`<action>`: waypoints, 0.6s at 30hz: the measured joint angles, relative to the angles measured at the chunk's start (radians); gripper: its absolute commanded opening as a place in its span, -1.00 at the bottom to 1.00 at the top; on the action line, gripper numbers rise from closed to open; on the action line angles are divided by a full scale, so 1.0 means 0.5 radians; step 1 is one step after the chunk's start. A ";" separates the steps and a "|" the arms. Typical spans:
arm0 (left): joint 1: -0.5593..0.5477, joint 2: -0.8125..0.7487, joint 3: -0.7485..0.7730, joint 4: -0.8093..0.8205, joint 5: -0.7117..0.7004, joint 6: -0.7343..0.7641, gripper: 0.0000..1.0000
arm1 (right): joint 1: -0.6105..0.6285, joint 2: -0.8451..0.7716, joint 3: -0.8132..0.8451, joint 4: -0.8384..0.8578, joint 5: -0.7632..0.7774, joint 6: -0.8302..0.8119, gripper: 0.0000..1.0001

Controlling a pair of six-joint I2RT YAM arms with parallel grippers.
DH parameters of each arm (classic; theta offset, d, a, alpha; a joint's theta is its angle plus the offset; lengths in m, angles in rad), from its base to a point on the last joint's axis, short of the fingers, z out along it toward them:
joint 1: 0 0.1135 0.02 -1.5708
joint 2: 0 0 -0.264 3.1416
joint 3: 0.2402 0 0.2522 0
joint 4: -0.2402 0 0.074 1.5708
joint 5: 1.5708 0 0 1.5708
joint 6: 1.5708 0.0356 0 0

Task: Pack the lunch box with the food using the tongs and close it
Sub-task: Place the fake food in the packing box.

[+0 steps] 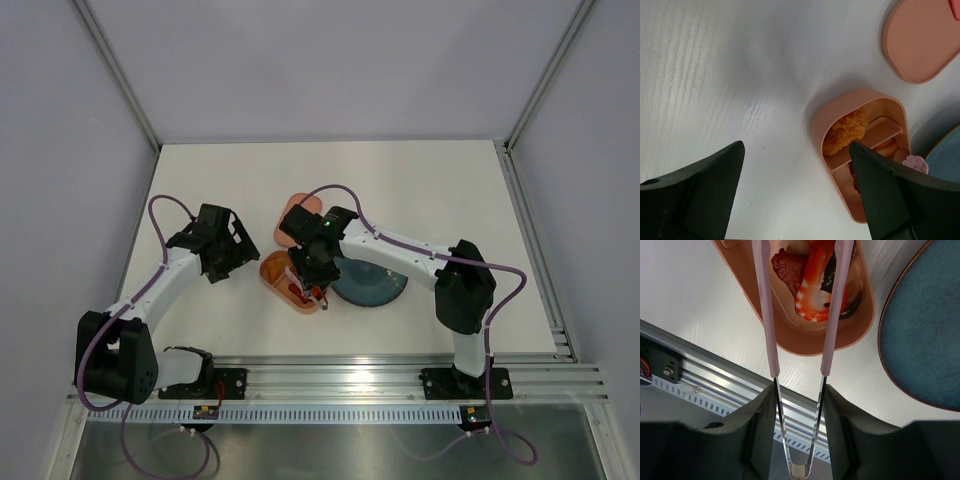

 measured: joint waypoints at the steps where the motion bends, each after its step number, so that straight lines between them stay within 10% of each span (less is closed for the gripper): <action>1: 0.000 0.000 0.000 0.001 0.000 0.000 0.80 | 0.000 -0.001 0.000 -0.001 0.006 -0.001 -0.07; 18: 0.000 0.000 0.001 0.000 0.001 0.002 0.80 | -0.140 -0.114 0.068 -0.104 0.246 -0.099 -0.24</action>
